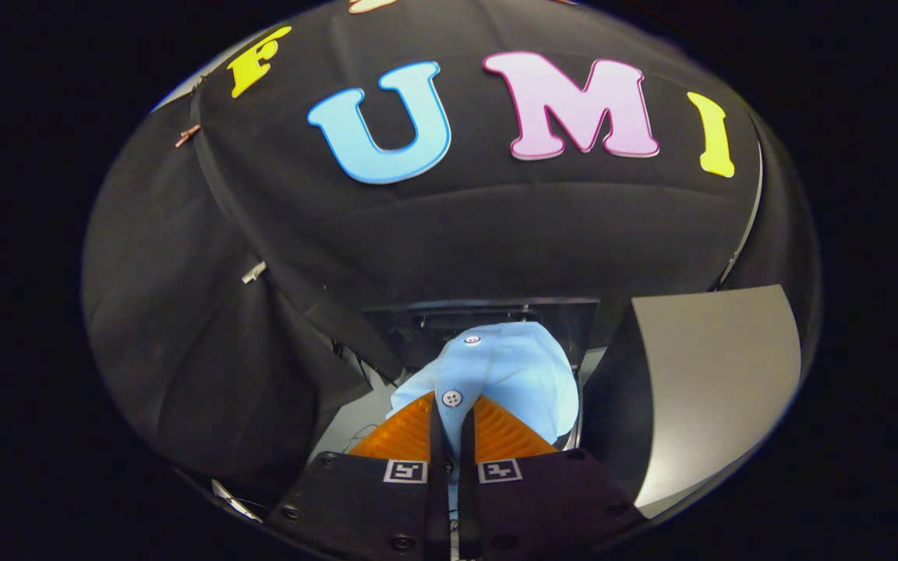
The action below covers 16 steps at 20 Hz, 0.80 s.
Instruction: Put the clothes into the washing machine and then close the washing machine lid.
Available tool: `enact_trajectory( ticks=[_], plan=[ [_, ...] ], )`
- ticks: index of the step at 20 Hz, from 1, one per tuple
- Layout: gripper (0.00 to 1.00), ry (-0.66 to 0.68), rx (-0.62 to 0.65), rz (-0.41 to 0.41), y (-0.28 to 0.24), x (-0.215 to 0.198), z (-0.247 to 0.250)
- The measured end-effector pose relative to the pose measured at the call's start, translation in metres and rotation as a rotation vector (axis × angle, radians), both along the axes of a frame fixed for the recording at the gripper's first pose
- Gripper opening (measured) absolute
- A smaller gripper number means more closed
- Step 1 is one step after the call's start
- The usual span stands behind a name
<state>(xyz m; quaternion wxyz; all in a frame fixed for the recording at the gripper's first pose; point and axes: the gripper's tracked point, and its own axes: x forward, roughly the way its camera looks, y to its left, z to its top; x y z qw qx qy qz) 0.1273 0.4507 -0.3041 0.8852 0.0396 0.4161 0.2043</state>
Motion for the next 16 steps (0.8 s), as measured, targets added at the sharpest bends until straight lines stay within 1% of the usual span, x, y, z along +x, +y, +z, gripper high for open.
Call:
enact_trajectory(
  ticks=[2,5,8,10,11,13,14,16],
  plan=[
    [0.09,0.043,-0.019,-0.005,0.007,0.002,-0.034],
    [0.09,0.115,-0.029,-0.038,0.014,0.004,-0.082],
    [0.09,0.176,-0.028,-0.079,0.018,0.011,-0.114],
    [0.09,0.215,-0.056,-0.103,0.016,0.016,-0.134],
    [0.24,0.235,-0.048,-0.11,0.017,0.019,-0.139],
    [0.54,0.233,-0.042,-0.143,0.011,0.022,-0.141],
    [0.69,0.227,-0.045,-0.163,0.008,0.029,-0.143],
    [0.99,0.215,-0.074,-0.171,-0.002,0.029,-0.143]
  ],
)
